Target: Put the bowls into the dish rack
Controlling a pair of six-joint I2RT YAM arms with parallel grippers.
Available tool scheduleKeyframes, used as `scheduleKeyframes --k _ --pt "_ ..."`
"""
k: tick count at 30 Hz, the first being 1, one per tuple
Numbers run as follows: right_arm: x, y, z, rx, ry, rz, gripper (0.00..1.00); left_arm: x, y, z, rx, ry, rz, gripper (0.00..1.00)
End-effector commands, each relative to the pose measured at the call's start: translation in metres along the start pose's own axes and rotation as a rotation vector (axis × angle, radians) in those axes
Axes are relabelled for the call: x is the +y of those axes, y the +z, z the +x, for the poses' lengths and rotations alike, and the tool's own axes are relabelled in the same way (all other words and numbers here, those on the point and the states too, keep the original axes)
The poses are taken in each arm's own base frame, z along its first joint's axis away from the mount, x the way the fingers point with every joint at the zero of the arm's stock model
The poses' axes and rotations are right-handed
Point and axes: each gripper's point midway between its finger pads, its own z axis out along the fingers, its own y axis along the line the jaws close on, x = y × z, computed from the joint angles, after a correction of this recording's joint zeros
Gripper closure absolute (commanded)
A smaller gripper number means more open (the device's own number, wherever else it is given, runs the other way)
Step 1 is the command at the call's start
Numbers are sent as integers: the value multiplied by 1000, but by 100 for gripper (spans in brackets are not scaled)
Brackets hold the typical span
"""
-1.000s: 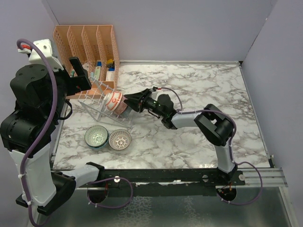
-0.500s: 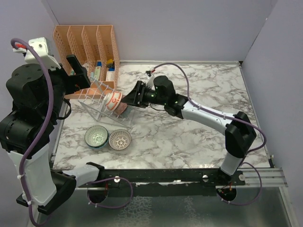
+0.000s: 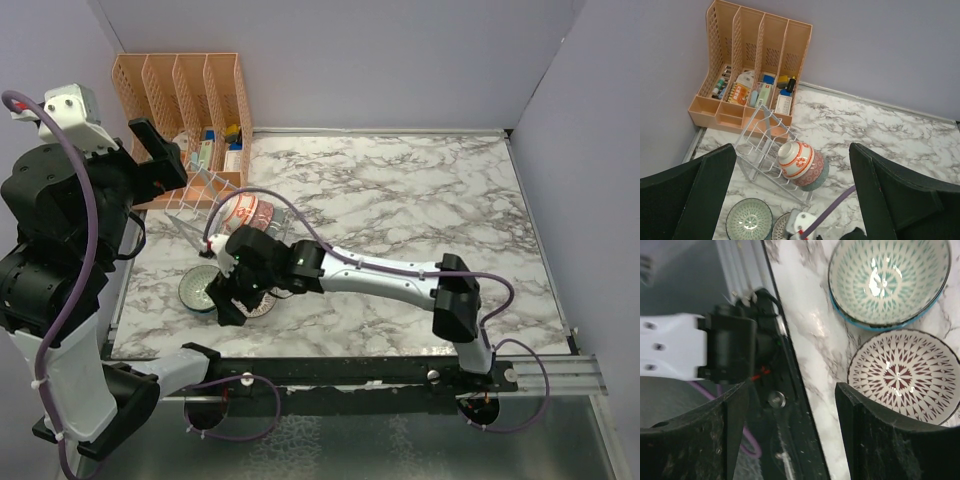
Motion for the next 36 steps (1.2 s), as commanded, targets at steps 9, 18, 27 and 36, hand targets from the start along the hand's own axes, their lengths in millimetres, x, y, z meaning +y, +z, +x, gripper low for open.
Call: scheduleKeyframes --k 9,18,27,36 --pt "-53 52 72 211 -203 167 32 4 -11 -2 -16 -35 -1 1" --pt "-62 69 97 268 -244 160 48 10 -14 1 -18 -33 -26 1" --pt "-75 72 106 271 -254 232 62 13 -13 4 -12 -23 -38 1" --pt "-91 69 116 298 -262 310 84 16 -16 6 -16 -26 -39 1"
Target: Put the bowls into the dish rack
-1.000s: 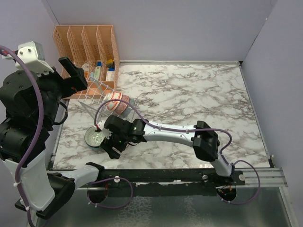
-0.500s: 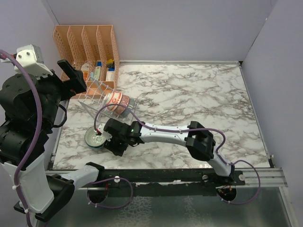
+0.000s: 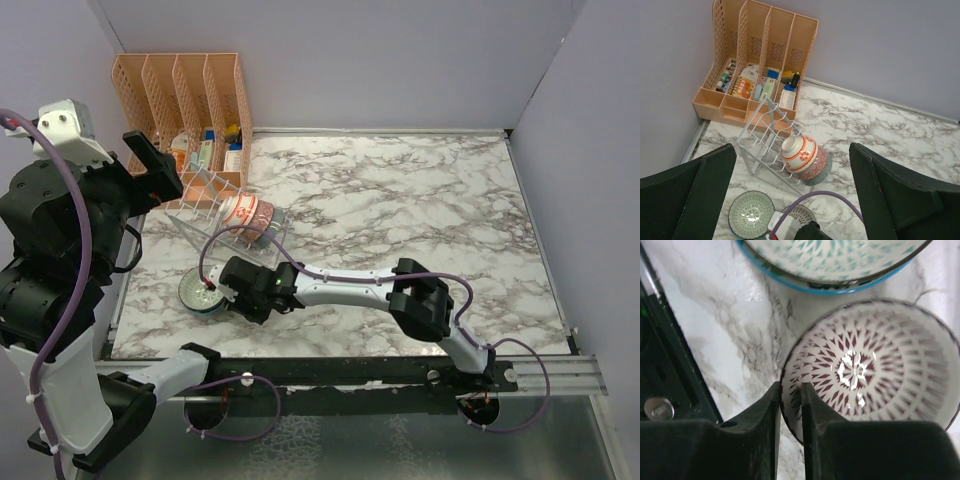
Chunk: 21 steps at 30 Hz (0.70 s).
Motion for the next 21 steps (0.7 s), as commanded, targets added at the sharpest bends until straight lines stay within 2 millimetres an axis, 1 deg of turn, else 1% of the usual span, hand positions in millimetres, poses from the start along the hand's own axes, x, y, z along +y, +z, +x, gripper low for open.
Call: scheduleKeyframes --k 1,3,5,9,13,16,19,21 --pt "-11 8 8 10 -11 82 86 6 -5 -2 -21 -5 -21 1" --pt "-13 6 8 4 -4 95 90 7 -5 -1 -19 -6 -21 1" --pt "-12 -1 3 -18 14 102 98 7 -5 0 -16 -3 -22 1" --pt "-3 -31 -25 -121 48 65 99 7 -6 -1 -19 -1 -17 1" --pt "11 -72 -60 -228 115 -20 99 4 -6 -4 -26 -4 -8 1" --pt "15 -109 -90 -334 203 -129 99 3 -5 -6 -29 0 -1 1" --pt "11 -147 -116 -445 294 -245 99 1 -6 -9 -37 8 8 1" --pt "-1 -171 -132 -517 359 -314 99 0 -7 -12 -44 9 16 1"
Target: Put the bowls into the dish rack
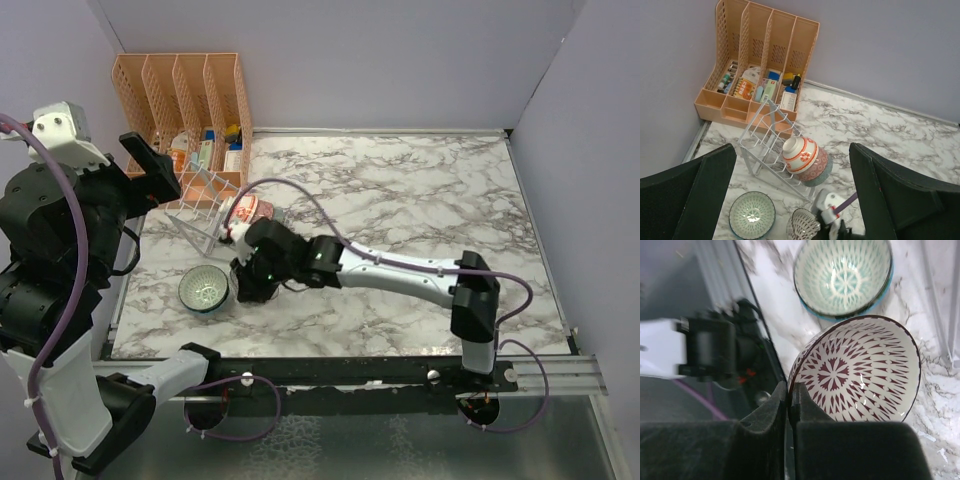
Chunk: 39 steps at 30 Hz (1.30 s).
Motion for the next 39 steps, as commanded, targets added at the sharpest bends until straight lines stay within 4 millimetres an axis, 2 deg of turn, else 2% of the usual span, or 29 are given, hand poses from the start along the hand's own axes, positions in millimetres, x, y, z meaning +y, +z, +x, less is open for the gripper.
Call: scheduleKeyframes --k 1,9,14,17,20,26,39 --pt "16 -72 -98 -298 179 -253 99 -4 -4 -13 -39 5 26 1" --pt "-8 -138 -187 -610 434 -588 99 -7 -2 -15 -34 29 38 1" --pt "-30 -156 -224 -789 599 -720 99 -9 -2 -18 -36 36 46 1" --pt "-51 -150 -238 -868 730 -766 99 -10 -2 -19 -37 40 47 1" --pt "-72 -141 -243 -927 865 -801 99 -9 -2 -18 -34 44 45 1" --pt "-112 -125 -238 -1062 1065 -837 99 -9 -2 -16 -27 55 47 1" --pt "-144 -80 -228 -1053 1197 -782 99 -8 2 -12 -15 97 39 1"
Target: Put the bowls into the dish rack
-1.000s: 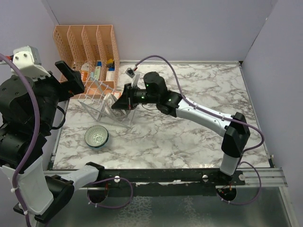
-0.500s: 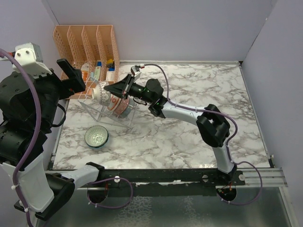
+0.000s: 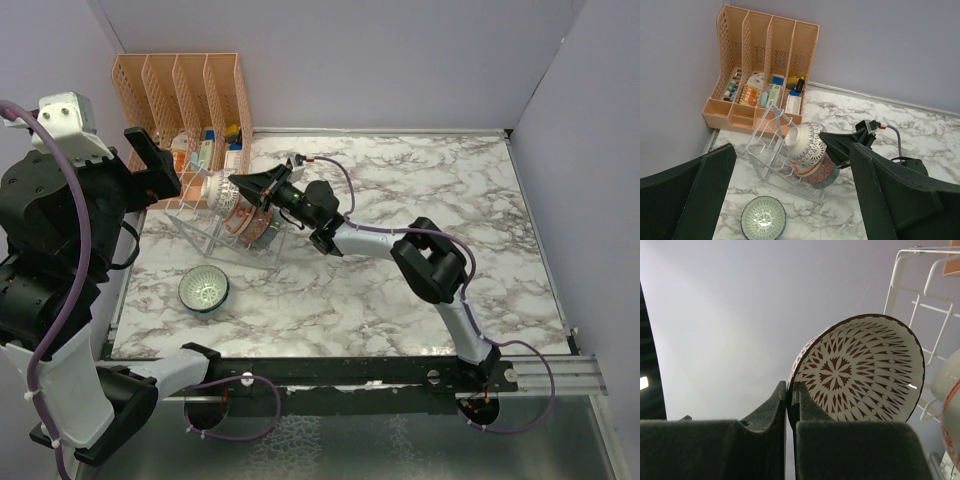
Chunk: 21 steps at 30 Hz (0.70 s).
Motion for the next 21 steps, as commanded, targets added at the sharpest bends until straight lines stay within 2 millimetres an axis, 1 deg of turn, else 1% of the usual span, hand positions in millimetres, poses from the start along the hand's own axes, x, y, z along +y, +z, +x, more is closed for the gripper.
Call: scheduleKeyframes --k 1,8,10,15,19,21 --pt "35 8 -8 -37 41 -134 98 -3 1 -3 -8 27 20 1" --pt "11 8 -11 -42 80 -94 98 -4 4 -1 -2 46 17 1" --pt "2 8 -12 -42 94 -77 98 -4 5 -1 -1 49 14 1" --pt "-11 8 -10 -29 106 -52 96 -4 7 -1 1 54 10 1" --pt "-16 7 -10 -30 92 -16 89 -4 8 1 6 57 6 1" --pt "-15 6 -11 -40 72 3 83 -3 9 1 7 56 3 1"
